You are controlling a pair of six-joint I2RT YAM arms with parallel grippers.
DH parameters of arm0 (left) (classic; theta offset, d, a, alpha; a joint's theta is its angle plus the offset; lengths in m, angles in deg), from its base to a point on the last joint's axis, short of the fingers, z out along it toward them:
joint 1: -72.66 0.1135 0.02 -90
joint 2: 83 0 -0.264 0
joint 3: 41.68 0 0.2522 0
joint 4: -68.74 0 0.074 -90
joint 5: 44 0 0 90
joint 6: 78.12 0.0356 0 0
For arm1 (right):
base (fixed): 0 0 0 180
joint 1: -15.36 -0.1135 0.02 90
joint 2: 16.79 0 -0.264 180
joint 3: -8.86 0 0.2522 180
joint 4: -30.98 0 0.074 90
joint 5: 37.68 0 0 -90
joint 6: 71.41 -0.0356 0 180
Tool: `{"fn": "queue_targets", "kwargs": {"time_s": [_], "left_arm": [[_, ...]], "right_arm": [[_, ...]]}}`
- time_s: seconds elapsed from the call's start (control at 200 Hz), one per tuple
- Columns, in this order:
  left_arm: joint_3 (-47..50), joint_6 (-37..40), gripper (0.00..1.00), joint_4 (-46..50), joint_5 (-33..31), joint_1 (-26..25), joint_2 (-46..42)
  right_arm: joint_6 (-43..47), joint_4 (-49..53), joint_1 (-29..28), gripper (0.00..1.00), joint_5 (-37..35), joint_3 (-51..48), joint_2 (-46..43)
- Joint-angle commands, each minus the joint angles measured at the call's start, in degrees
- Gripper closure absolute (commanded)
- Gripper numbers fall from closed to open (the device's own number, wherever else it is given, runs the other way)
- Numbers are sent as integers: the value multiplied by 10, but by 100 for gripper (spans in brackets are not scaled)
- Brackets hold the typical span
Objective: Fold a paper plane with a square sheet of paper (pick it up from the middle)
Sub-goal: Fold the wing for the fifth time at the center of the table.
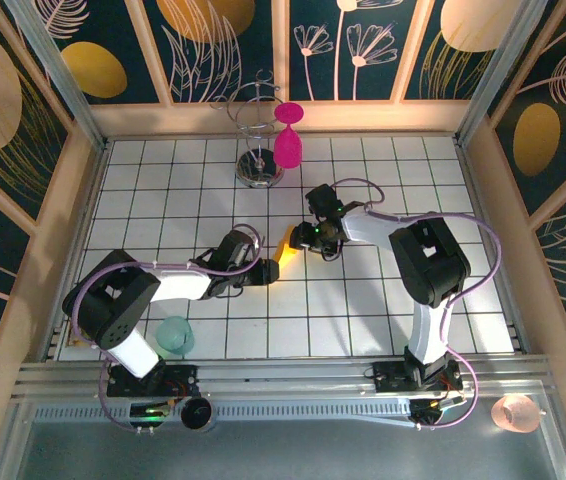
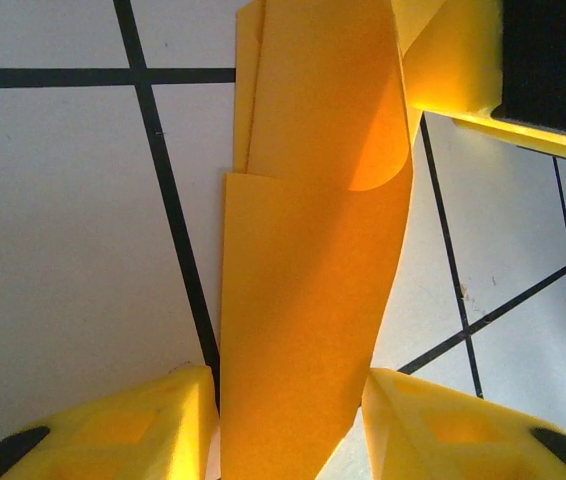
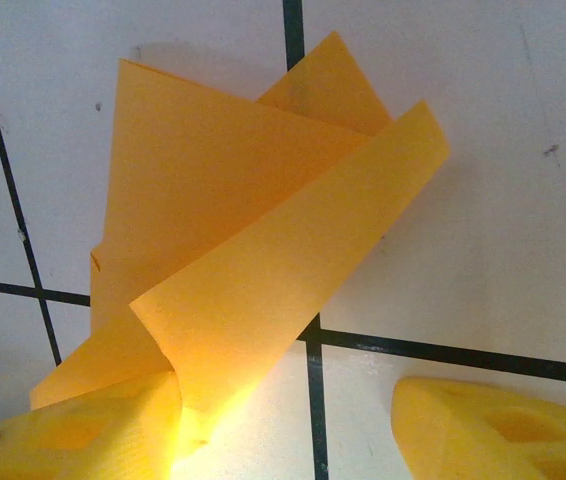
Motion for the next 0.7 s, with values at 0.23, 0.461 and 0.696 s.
{"fn": "queue_targets", "kwargs": {"time_s": [0.23,0.461,0.696], "left_arm": [[-2,12,71,21,-7,-1,20],[2,9,78,15,-11,-1,19],[0,8,81,18,-18,-1,18]], "right_arm": [[-2,-66,-6,39,-22,-11,83],[1,-66,-6,39,-19,-4,86],[7,-75,-6,39,-12,6,78]]}}
